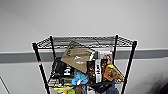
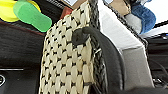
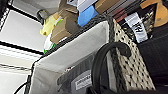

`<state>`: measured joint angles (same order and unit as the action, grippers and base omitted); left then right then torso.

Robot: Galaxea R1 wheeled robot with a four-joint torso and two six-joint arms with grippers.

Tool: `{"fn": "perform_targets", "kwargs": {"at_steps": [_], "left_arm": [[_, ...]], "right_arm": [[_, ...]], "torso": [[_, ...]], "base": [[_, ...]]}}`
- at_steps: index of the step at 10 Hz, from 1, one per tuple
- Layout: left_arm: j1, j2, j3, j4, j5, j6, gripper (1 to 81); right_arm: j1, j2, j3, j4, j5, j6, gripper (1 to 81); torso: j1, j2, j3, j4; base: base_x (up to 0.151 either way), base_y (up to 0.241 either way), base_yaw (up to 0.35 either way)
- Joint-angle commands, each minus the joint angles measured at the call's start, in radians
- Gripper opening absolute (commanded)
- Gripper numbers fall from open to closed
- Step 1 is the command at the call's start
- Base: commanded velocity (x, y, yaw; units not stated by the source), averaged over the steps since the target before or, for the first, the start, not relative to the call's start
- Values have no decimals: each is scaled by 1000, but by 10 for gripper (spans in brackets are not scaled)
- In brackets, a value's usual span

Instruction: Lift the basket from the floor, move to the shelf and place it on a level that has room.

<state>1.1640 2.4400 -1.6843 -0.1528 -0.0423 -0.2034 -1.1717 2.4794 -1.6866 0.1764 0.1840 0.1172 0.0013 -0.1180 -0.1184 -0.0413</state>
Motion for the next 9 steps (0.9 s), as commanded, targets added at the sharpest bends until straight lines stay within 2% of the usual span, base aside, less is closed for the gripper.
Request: {"fn": "perform_targets", "kwargs": {"at_steps": [1,7,9], "left_arm": [[-109,4,90,38,4,15,10],[-109,2,89,38,4,15,10],[-108,2,89,38,4,15,10]], "right_arm": [[108,11,65,0,-25,16,10],[105,11,64,0,-25,16,10],[106,9,65,0,-25,16,10]], "torso": [[0,0,0,0],[0,0,0,0],[1,0,0,0]], "base": [[81,0,0],[75,0,0],[0,0,0]]}}
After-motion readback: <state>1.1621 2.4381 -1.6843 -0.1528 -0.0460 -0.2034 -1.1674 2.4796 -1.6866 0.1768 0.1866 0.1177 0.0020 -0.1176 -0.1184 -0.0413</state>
